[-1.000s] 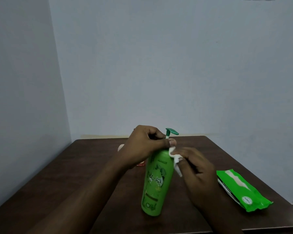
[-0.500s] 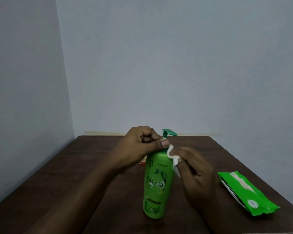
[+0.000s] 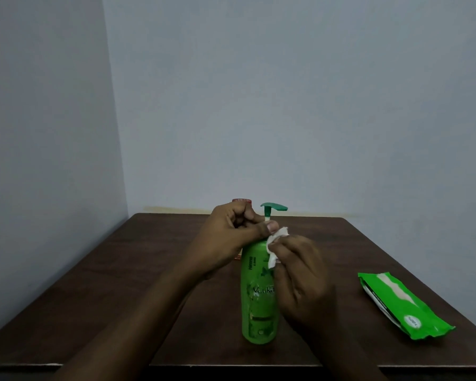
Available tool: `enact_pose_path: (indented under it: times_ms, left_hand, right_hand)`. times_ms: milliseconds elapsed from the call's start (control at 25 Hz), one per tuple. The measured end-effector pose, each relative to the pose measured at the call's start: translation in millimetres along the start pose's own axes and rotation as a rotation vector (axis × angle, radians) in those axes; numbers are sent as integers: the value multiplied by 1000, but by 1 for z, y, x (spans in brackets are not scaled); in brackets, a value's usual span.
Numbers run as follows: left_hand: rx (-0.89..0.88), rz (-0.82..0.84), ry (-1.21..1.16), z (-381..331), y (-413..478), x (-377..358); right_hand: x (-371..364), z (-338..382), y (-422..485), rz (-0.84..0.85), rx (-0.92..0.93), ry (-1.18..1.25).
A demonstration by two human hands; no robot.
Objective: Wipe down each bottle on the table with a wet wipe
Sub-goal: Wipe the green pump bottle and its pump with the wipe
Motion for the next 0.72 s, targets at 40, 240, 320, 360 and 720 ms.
enact_pose_path:
  times_ms: [40,240,320,360,720]
  left_hand:
    - [-3,-18,2,-1,-1,-1]
    - [84,-64,-55,14,-8,-4]
    - [119,-20,-91,17,-12,-12]
    - [140,8,-87,19,-13,-18]
    - [331,114,-695,86,-41,-49]
  right_hand:
    - [-4,3,-5,-6,9,-63]
    - [-24,24,-52,75,209,-243]
    - [-27,28,-72,151,247,-250]
    - [-27,29,-77,194,263,-253]
    - [-8,2,-9,126,24,-95]
Point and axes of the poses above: each hand's wrist, its own y-axis towards the middle knuckle, its own x-axis out of the back of the hand, z = x × y, the point moved 6 cm from there along y, towards the middle knuckle, and after that the axes turned 4 degrees about -z, right-handed, at the moved point
